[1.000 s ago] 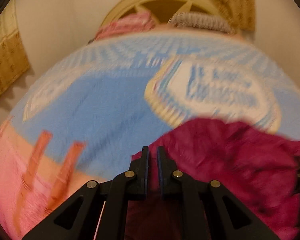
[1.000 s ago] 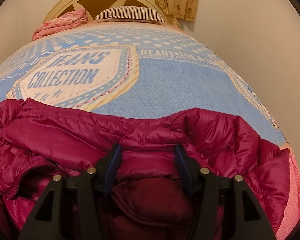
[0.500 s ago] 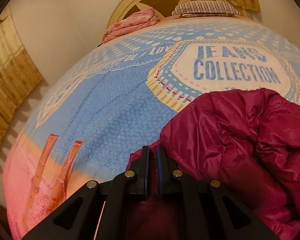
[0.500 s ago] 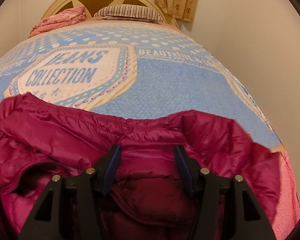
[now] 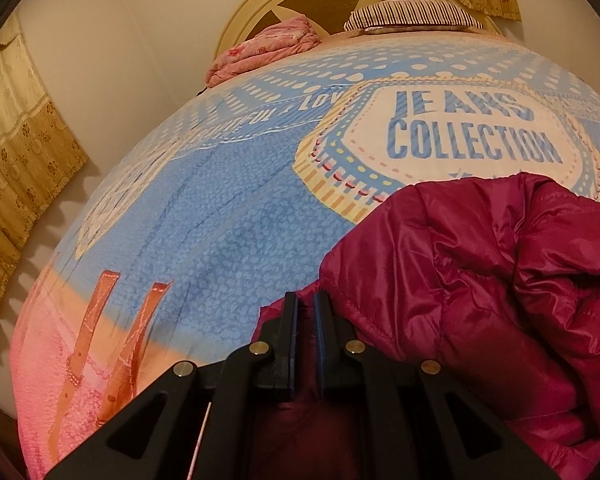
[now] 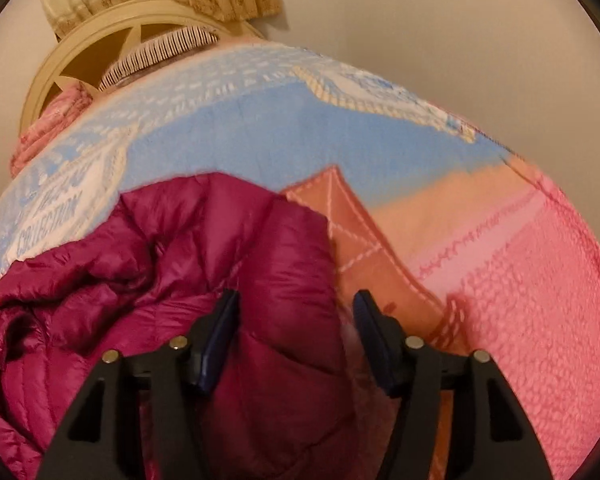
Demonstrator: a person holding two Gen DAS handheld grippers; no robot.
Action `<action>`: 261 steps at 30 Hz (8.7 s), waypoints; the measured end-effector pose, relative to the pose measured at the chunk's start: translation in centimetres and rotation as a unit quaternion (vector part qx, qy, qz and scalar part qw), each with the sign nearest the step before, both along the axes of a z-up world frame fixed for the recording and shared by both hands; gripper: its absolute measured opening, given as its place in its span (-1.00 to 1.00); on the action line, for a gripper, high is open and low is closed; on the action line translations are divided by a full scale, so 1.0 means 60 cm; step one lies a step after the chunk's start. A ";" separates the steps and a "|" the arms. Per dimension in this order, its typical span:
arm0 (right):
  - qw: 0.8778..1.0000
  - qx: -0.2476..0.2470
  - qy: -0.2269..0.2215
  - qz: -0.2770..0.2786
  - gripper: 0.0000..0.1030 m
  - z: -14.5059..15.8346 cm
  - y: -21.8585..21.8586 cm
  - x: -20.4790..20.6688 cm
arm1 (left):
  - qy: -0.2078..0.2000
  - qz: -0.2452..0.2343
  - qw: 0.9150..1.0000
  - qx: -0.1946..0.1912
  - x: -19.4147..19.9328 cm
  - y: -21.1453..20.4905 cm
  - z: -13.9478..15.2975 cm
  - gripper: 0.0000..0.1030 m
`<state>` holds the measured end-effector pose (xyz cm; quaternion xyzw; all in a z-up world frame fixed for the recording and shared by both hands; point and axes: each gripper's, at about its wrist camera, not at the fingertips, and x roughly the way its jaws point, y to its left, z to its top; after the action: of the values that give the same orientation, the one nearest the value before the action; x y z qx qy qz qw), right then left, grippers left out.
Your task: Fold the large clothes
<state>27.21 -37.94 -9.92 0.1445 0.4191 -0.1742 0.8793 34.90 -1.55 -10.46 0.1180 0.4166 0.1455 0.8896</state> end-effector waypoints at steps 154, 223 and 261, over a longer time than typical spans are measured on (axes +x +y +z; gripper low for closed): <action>0.997 -0.044 -0.043 0.054 0.51 0.050 -0.007 0.072 | -0.008 -0.178 0.978 -0.105 -0.006 -0.064 0.058 -0.99; 0.986 -0.032 -0.059 0.152 -0.02 0.031 0.208 -0.073 | -0.001 -0.213 0.953 -0.216 -0.146 -0.131 0.030 -0.98; 0.982 -0.027 -0.064 0.178 -0.41 0.026 0.294 -0.085 | -0.027 -0.077 0.847 -0.526 -0.196 0.124 0.007 -0.99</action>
<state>22.12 -20.32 -8.33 0.0549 0.3765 -0.0168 0.9246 23.16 5.92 -10.04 -0.3395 0.3964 -0.1611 0.8377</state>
